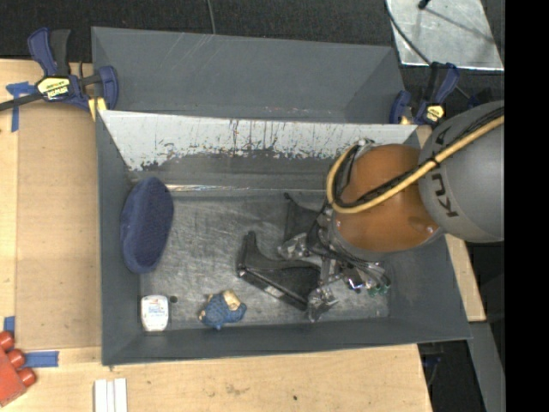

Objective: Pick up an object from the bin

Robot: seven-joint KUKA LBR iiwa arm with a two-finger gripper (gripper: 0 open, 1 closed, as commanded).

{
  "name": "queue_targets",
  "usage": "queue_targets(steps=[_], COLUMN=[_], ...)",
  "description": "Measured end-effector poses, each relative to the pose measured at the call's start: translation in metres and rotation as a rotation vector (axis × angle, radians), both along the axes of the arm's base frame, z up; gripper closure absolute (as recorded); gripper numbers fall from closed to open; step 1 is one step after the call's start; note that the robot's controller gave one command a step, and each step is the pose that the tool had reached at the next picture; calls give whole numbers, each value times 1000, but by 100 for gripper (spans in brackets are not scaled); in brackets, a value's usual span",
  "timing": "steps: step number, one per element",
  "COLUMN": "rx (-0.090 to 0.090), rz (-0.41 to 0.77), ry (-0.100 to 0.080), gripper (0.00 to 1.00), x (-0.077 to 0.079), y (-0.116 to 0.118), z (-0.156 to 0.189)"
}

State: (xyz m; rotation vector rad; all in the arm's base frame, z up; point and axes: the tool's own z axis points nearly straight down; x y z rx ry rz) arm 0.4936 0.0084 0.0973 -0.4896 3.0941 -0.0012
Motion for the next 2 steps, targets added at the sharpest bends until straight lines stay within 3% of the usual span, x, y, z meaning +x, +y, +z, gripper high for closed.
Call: queue_targets(steps=[1,2], rx=[0,-1], rz=[0,-5], ry=[-1,3], gripper=[100,100], x=[0,1], y=[0,11], z=[0,100])
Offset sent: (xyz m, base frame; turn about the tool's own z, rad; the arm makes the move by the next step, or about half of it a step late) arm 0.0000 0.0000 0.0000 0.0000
